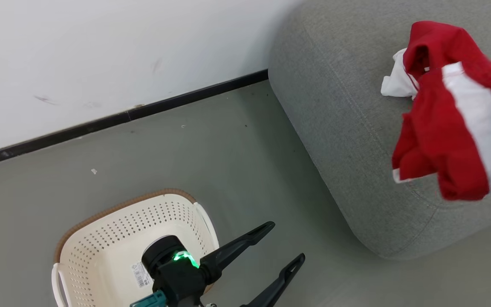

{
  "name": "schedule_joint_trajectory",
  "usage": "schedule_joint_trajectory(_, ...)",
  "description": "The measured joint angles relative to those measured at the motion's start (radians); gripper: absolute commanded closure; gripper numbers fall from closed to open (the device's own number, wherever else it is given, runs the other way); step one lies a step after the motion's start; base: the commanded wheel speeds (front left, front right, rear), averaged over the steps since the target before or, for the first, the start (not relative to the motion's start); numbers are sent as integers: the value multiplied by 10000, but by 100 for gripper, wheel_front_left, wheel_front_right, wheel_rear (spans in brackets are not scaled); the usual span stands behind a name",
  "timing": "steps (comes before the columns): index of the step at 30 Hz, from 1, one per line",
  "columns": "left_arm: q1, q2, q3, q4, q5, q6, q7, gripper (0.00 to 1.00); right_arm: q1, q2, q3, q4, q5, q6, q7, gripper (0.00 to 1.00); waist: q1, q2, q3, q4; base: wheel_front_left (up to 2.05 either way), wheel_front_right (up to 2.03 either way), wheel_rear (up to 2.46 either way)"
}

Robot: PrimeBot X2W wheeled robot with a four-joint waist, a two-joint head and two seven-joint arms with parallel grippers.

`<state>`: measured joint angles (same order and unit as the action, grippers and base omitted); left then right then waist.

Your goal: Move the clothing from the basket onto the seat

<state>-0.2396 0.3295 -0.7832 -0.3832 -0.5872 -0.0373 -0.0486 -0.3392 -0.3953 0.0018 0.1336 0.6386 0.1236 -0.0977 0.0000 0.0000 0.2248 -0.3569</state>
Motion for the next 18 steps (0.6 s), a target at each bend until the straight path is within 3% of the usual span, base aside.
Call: schedule_joint_trajectory(18, 1, 272, 274, -42, 90, 485, 477, 0, -3966, -1083, -3266, 2320, 424, -2, 1168, 100, 0, 0, 1049, 781, 0, 0, 0)
